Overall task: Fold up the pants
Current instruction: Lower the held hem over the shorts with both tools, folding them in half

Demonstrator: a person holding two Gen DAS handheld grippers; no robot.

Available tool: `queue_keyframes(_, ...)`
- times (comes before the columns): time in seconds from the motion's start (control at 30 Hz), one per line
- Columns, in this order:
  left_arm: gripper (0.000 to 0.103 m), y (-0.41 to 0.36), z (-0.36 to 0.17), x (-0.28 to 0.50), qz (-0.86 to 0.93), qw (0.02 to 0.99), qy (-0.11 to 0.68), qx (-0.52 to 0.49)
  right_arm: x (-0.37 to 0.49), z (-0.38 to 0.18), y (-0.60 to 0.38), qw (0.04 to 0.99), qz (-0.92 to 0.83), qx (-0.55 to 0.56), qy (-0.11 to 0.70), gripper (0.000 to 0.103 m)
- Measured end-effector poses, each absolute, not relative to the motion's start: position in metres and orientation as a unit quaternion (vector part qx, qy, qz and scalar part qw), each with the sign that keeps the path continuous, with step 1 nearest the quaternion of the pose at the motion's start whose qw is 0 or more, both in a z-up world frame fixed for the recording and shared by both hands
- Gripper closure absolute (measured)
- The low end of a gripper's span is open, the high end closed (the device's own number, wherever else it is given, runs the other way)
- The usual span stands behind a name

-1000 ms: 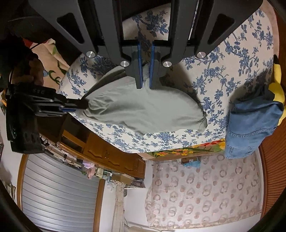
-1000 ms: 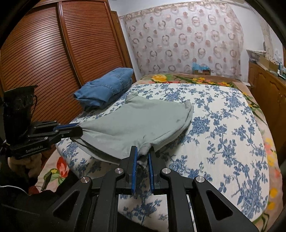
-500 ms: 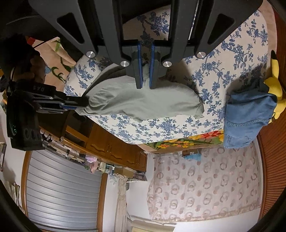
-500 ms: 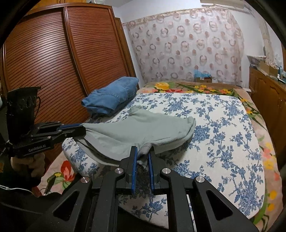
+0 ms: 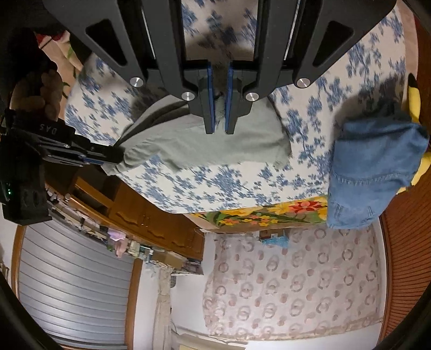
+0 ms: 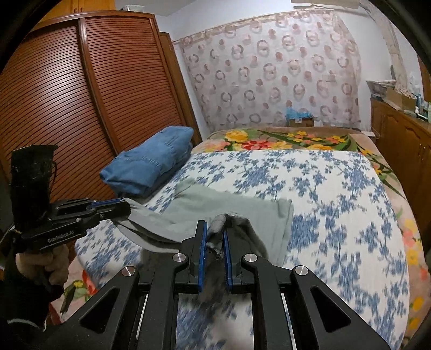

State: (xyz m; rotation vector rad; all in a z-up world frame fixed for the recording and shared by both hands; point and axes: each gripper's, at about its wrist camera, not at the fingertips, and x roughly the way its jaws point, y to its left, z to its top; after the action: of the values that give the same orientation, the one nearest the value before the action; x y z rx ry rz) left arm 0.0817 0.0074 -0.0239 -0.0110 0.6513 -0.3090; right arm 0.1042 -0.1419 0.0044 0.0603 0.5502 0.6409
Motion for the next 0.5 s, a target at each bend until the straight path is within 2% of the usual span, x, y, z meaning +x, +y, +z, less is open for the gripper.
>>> queue_keyframes(0.5, 0.095, 0.013, -0.04, 0.146, -0.127, 0.932, 0.338, 0.0, 0.183, -0.014, -0.1, 0.912, 0.28, 0.006, 0.3, 0.092)
